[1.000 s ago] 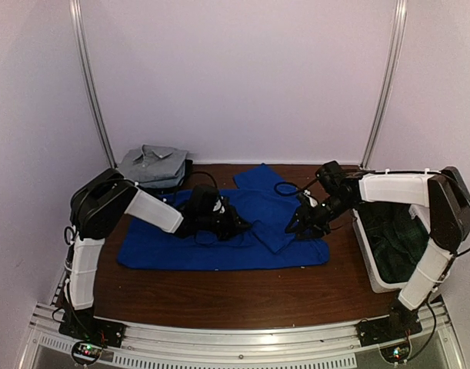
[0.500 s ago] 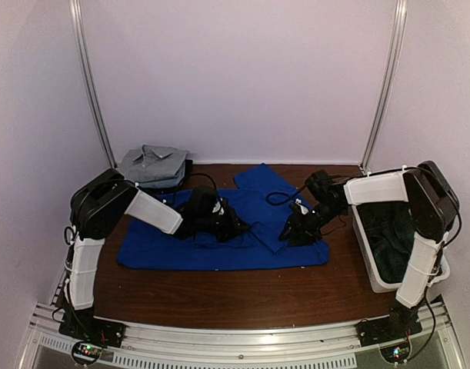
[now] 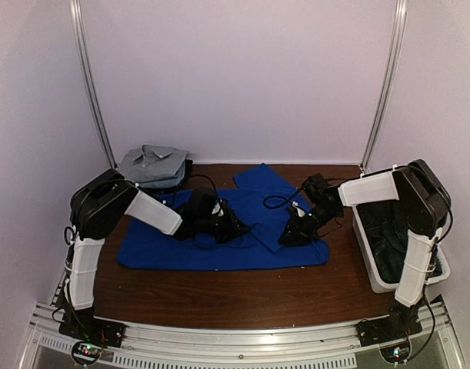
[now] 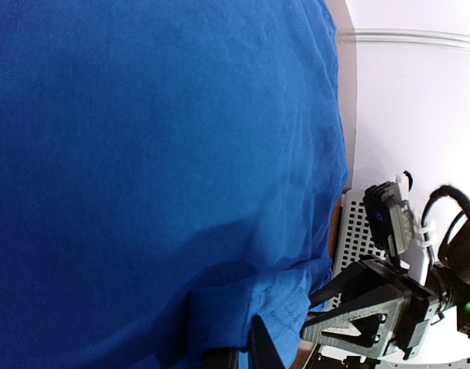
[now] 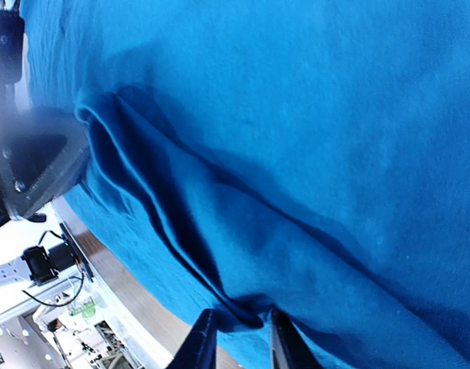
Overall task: Fold and stack the mixed laundry pile
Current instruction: Smooth out the 1/3-folded T-shirt at the center of the board.
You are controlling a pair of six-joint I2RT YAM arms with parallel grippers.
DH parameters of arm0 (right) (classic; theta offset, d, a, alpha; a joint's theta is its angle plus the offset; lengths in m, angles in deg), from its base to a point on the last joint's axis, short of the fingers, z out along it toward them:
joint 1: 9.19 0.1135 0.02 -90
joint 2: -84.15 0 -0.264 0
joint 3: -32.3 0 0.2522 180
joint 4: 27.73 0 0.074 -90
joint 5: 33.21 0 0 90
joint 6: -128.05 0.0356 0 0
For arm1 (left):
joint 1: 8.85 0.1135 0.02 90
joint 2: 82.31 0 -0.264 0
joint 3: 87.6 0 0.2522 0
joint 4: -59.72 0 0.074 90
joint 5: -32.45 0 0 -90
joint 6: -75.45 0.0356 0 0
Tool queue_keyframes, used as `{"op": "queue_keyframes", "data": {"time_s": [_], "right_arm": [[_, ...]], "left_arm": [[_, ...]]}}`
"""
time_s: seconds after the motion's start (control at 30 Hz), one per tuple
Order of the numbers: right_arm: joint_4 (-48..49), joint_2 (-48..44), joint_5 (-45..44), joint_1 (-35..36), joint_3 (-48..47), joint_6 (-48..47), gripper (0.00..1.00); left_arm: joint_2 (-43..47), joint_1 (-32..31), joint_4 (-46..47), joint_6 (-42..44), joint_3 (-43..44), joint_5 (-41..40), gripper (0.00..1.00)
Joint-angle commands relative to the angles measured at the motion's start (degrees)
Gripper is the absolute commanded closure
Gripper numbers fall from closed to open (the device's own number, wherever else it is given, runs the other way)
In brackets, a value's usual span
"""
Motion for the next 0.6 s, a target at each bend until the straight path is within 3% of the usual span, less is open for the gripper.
{"op": "queue_keyframes", "data": {"time_s": [0.0, 0.23, 0.3, 0.4, 0.57], "right_arm": [[-0.9, 0.0, 0.3, 0.5, -3.9, -1.1, 0.77], [-2.0, 1.2, 0.8, 0.5, -5.0, -1.5, 0.85], [-2.8, 1.3, 0.3, 0.5, -5.1, -1.8, 0.83], [-5.2, 1.0, -3.0, 0.5, -5.0, -3.6, 0.68], [-5.5, 2.3, -2.9, 0.6, -3.6, -5.0, 0.66]], "left_arm": [[-0.2, 0.4, 2.2, 0.7, -0.5, 0.7, 0.93], [-0.1, 0.3, 2.0, 0.7, -0.5, 0.7, 0.93], [-0.2, 0.3, 2.1, 0.6, -0.6, 0.6, 0.93], [0.0, 0.3, 2.1, 0.6, -0.5, 0.7, 0.93], [-0.1, 0.3, 1.8, 1.0, -0.7, 0.8, 0.93]]}}
